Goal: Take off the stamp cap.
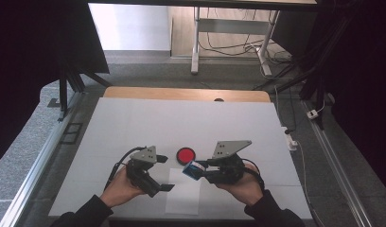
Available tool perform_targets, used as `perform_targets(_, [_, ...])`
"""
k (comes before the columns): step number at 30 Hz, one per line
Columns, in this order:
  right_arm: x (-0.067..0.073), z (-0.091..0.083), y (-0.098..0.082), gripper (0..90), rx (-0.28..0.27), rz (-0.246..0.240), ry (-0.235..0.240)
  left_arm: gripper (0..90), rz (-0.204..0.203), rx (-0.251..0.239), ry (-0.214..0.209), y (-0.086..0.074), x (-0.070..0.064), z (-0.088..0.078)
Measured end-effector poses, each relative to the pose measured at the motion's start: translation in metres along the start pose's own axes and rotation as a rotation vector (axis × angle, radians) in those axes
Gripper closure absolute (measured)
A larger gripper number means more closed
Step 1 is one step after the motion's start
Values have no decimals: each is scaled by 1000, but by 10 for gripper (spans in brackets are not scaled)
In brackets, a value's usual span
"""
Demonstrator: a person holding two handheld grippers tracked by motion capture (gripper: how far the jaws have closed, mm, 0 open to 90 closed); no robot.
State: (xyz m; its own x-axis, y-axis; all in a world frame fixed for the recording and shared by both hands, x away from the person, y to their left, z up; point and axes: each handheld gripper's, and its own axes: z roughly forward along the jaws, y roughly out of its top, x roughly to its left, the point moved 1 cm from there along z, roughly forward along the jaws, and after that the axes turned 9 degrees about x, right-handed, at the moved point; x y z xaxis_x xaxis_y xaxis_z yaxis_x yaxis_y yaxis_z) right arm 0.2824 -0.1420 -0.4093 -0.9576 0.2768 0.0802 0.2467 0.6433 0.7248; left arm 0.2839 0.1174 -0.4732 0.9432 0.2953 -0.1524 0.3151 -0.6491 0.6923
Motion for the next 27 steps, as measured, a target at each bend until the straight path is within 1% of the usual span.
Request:
perform_targets(1, [0, 0, 0, 707, 2, -2, 2, 0, 12, -6, -4, 2, -1, 3])
perform_targets(2, [1, 0, 1, 707, 6, -7, 4, 0, 25, -1, -13, 4, 0, 5])
perform_targets(4, [1, 1, 1, 707, 4, -15, 15, 0, 40, -2, -36, 9, -1, 10])
perform_targets(6, [1, 1, 1, 707, 7, -18, 16, 0, 54, -3, -67, 13, 0, 14])
perform_targets(9, [1, 2, 2, 707, 8, -23, 35, 0, 67, 6, -95, 19, -1, 20])
perform_targets(12, [2, 2, 2, 707, 8, -26, 55, 0, 91, 3, -118, 25, -2, 25])
perform_targets(13, [2, 2, 2, 707, 8, -26, 55, 0, 98, -1, -126, 26, -3, 26])
perform_targets(14, [2, 2, 2, 707, 9, -34, 69, 0, 113, 4, -132, 28, -3, 27])
perform_targets(15, [3, 2, 2, 707, 11, -36, 69, 0, 117, 1, -139, 29, -3, 28])
perform_targets(16, [3, 2, 2, 707, 11, -36, 69, 0, 128, 4, -146, 30, -4, 29])
perform_targets(17, [3, 2, 2, 707, 14, -46, 80, 1, 134, 1, -146, 30, -4, 31])
perform_targets(19, [3, 3, 2, 707, 15, -48, 82, 18, 153, -4, -148, 31, -5, 32])
perform_targets(20, [4, 3, 2, 707, 16, -51, 83, 35, 167, -4, -148, 32, -6, 32])
perform_targets(21, [4, 4, 2, 707, 16, -57, 92, 86, 175, -10, -147, 32, -6, 31])
perform_targets(22, [5, 4, 2, 707, 17, -55, 94, 117, 178, -15, -147, 32, -6, 31])
perform_targets(24, [5, 4, 2, 707, 22, -60, 97, 198, 188, -25, -160, 31, -6, 29])
perform_targets(25, [5, 4, 2, 707, 22, -60, 97, 232, 191, -30, -168, 31, -5, 28])
perform_targets(26, [5, 3, 2, 708, 21, -63, 102, 268, 188, -45, -191, 29, -4, 27])
perform_targets(27, [6, 3, 2, 707, 21, -65, 106, 312, 188, -46, -205, 28, -3, 26])
